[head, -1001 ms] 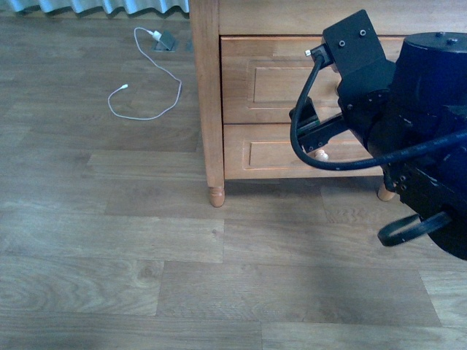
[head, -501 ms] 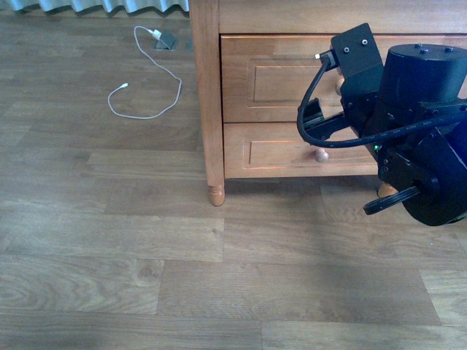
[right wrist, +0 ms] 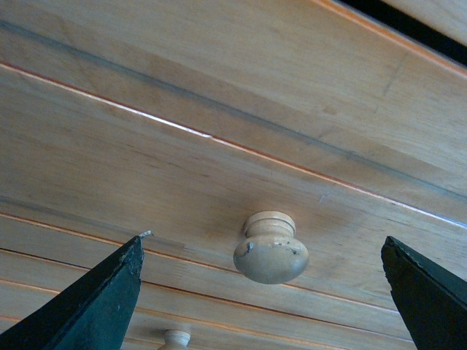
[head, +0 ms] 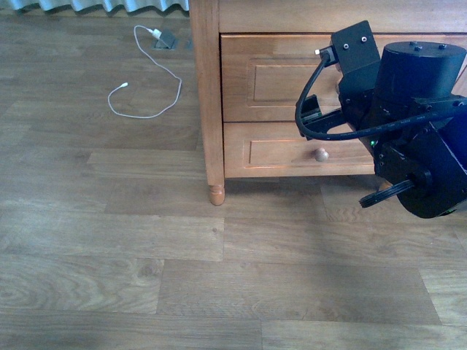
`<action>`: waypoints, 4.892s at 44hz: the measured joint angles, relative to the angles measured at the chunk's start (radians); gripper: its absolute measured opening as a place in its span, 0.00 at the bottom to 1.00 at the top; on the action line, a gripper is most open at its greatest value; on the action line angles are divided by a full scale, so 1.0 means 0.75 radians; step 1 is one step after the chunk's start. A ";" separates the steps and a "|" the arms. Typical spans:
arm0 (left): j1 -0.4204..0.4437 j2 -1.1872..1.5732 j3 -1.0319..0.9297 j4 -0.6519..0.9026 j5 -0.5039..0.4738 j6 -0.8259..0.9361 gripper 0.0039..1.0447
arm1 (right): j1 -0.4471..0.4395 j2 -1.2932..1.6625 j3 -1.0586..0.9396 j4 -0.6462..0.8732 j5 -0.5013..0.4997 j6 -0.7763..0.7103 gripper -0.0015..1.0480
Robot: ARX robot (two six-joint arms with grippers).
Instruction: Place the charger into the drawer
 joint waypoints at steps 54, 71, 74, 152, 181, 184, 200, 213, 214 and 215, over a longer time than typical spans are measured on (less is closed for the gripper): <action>0.000 0.000 0.000 0.000 0.000 0.000 0.94 | 0.003 0.035 0.048 -0.030 0.022 -0.001 0.38; 0.000 0.000 0.000 0.000 0.000 0.000 0.94 | -0.002 0.034 0.048 -0.030 0.027 0.002 0.23; 0.000 0.000 0.000 0.000 0.000 0.000 0.94 | -0.002 0.033 0.047 -0.031 0.025 0.006 0.23; 0.000 0.000 0.000 0.000 0.000 0.000 0.94 | -0.793 -2.571 -1.246 -1.217 -0.835 0.349 0.92; 0.000 0.000 0.000 0.000 0.000 0.000 0.94 | -0.908 -2.686 -1.345 -1.152 -0.879 0.399 0.92; 0.000 0.000 0.000 0.000 0.000 0.000 0.94 | -0.908 -2.686 -1.345 -1.152 -0.879 0.399 0.92; -0.038 0.026 0.002 0.014 -0.130 -0.034 0.94 | -0.908 -2.686 -1.345 -1.152 -0.879 0.399 0.92; -0.424 1.091 0.511 0.412 -0.734 -0.334 0.94 | -0.908 -2.688 -1.345 -1.152 -0.880 0.399 0.92; -0.430 1.150 0.556 0.426 -0.718 -0.318 0.94 | -0.908 -2.688 -1.345 -1.152 -0.880 0.399 0.92; -0.437 1.207 0.601 0.436 -0.698 -0.308 0.94 | -0.908 -2.688 -1.345 -1.152 -0.880 0.399 0.92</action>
